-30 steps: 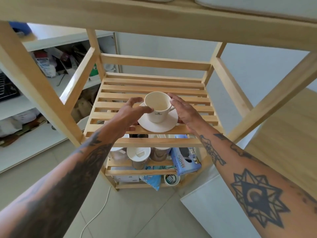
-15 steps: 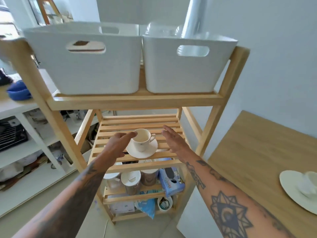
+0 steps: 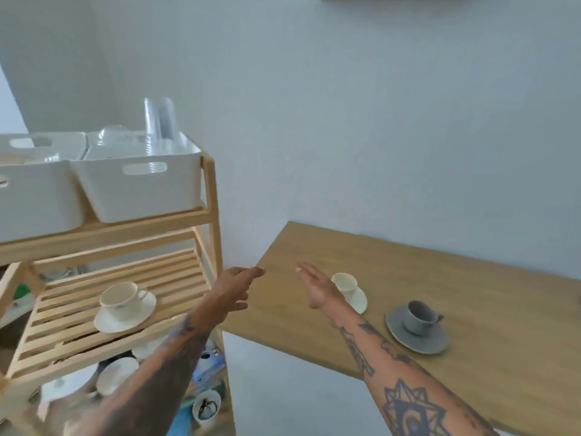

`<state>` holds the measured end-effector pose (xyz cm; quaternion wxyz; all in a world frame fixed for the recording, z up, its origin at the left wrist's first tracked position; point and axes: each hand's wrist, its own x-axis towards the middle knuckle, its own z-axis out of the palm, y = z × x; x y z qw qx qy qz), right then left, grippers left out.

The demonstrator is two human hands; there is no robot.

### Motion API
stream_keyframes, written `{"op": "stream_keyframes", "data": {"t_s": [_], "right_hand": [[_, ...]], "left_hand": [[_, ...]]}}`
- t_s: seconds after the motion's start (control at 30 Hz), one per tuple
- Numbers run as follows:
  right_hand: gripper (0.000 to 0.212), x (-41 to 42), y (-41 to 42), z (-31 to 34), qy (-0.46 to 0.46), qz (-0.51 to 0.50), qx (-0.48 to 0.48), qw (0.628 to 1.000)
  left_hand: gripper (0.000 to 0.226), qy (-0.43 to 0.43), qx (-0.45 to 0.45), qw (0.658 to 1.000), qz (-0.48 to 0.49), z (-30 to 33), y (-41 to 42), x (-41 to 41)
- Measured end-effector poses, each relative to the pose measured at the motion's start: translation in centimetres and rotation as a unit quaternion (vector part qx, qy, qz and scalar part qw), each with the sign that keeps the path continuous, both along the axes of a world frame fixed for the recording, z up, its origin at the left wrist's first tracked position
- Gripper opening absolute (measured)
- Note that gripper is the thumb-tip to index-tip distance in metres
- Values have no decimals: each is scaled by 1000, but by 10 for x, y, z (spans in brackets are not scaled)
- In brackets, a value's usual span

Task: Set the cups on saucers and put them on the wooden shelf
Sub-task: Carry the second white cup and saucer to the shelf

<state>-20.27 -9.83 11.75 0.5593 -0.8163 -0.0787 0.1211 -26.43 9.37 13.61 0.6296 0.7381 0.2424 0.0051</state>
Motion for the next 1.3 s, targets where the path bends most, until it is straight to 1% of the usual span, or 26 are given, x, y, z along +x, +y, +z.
{"op": "stream_keyframes", "data": {"t_s": [0.1, 0.17, 0.23, 0.33, 0.43, 0.5, 0.57, 0.67, 0.73, 0.8, 0.87, 1.07, 1.17, 1.23, 1.3], "right_hand": [[42, 7, -66, -3, 17, -73, -1, 997], [41, 11, -100, -9, 26, -107, 0, 994], [41, 15, -124, -19, 40, -130, -1, 991], [41, 25, -144, -36, 77, -167, 0, 983], [36, 43, -148, -56, 105, -181, -2, 978], [38, 57, -144, -70, 125, -184, 3, 975], [38, 75, -139, -81, 140, -191, 9, 971], [29, 107, -132, -91, 154, -221, 12, 963], [25, 126, -129, -97, 162, -230, 11, 959], [29, 139, -127, -102, 163, -231, 4, 959], [30, 149, -128, -106, 158, -226, -3, 961], [16, 175, -124, -116, 169, -202, -1, 965], [13, 176, -123, -115, 198, -218, 32, 955], [12, 173, -126, -113, 220, -222, 49, 949], [19, 170, -130, -112, 232, -216, 50, 947]], "left_hand": [[35, 8, 10, 998, -65, 2, -59, 23], [40, 19, 15, 995, -97, -1, -88, 37], [41, 31, 23, 992, -117, -7, -108, 52], [38, 45, 31, 988, -142, -23, -122, 76], [31, 52, 37, 988, -143, -42, -122, 104], [28, 60, 51, 985, -152, -57, -116, 125], [29, 71, 65, 980, -173, -73, -113, 148], [38, 86, 78, 977, -179, -91, -113, 180], [50, 114, 55, 974, -190, -99, -113, 198], [56, 150, 24, 963, -225, -103, -111, 212], [56, 166, 3, 953, -252, -107, -111, 223], [49, 164, -12, 948, -272, -117, -112, 249], [47, 151, -19, 953, -264, -121, -111, 261], [52, 142, -21, 954, -265, -122, -110, 270], [61, 130, -31, 952, -276, -123, -109, 280]]}}
